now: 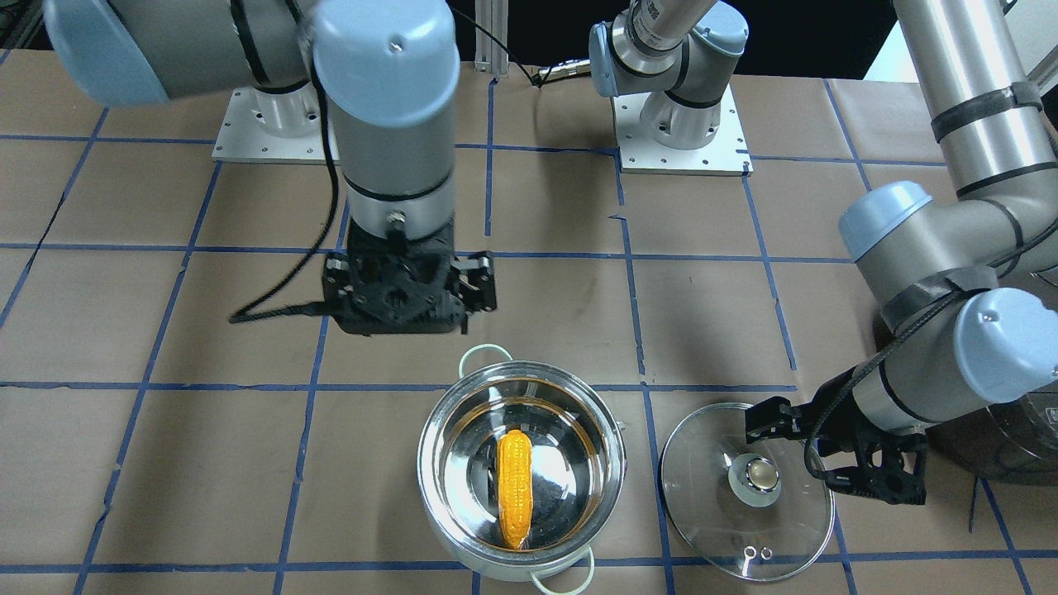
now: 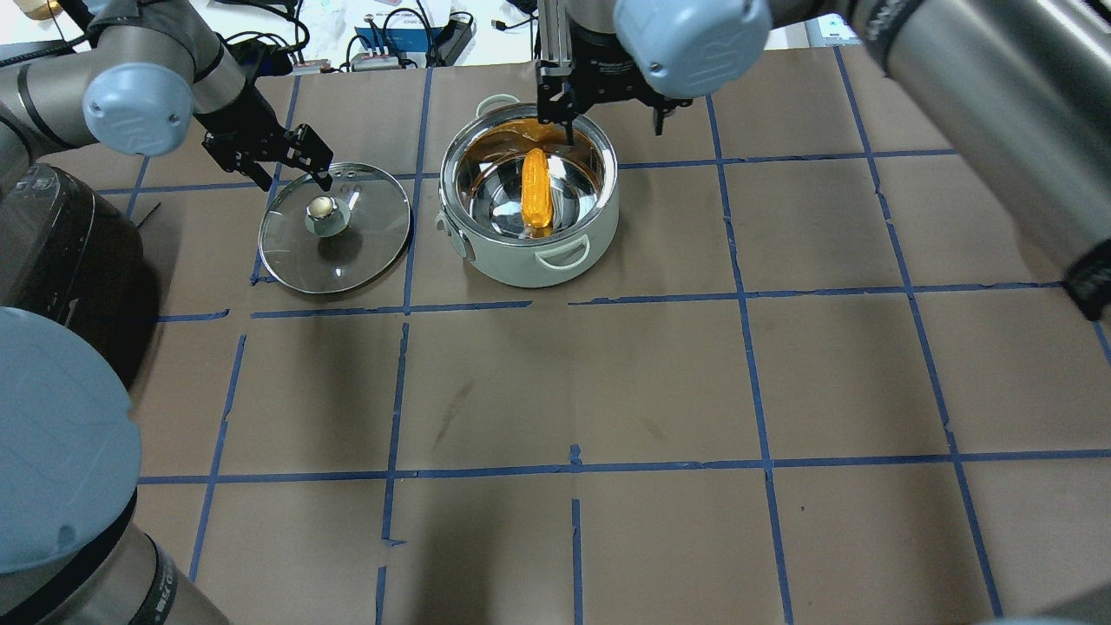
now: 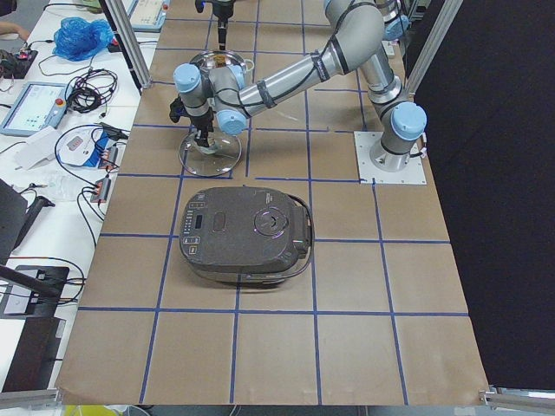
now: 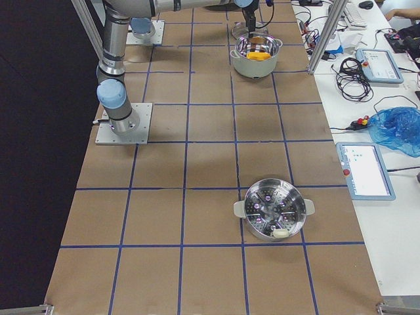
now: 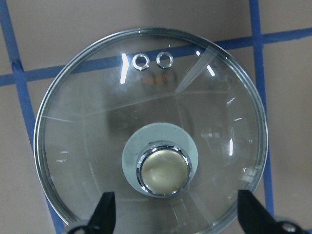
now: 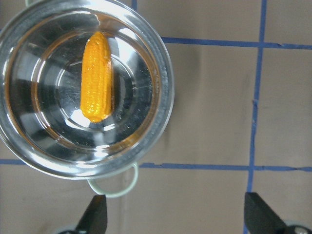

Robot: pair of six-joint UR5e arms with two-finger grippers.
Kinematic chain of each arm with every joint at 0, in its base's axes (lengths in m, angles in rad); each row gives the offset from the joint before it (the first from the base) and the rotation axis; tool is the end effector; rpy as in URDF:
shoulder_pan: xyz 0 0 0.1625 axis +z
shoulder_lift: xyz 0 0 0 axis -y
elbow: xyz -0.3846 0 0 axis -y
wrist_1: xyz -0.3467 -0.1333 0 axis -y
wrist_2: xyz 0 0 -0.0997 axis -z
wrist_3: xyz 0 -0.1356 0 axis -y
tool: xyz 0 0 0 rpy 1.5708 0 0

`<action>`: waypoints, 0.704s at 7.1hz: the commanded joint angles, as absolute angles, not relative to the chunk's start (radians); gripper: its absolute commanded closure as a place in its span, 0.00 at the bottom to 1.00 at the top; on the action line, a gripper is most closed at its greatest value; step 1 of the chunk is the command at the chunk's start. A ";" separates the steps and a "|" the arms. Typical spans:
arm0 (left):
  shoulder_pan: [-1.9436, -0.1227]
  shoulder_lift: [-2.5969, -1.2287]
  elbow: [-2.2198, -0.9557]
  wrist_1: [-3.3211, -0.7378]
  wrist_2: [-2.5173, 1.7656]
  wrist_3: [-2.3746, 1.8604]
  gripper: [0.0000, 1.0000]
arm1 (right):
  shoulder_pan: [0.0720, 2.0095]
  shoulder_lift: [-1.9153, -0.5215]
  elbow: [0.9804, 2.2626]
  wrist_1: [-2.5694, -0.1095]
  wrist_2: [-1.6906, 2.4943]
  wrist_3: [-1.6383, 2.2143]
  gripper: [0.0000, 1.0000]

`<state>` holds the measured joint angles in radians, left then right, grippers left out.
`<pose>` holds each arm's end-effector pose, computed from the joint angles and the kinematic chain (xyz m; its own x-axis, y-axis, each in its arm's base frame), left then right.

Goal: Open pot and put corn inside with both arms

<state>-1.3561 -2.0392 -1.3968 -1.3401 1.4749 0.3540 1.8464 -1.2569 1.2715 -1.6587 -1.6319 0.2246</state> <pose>-0.0159 -0.6138 0.2640 -0.9847 0.1335 0.1117 0.1373 0.9902 0.0266 0.2767 -0.5190 0.3956 -0.9980 -0.0469 0.0431 -0.0504 0.9951 -0.0850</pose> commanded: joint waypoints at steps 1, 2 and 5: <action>-1.365 -1.871 -1.313 -1.640 1.549 0.333 0.00 | 1.732 -1.501 1.536 -1.621 -1.618 0.138 0.00; -1.379 -1.799 -1.316 -1.699 1.557 0.310 0.00 | 1.712 -1.587 1.631 -1.624 -1.618 0.112 0.00; -1.477 -1.701 -1.364 -1.723 1.551 0.221 0.00 | 1.649 -1.606 1.629 -1.587 -1.621 0.033 0.00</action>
<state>-1.4426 -1.7220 -1.3442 -1.7377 1.5501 0.2398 1.6858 -1.5996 1.6324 -1.6203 -1.6205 0.0846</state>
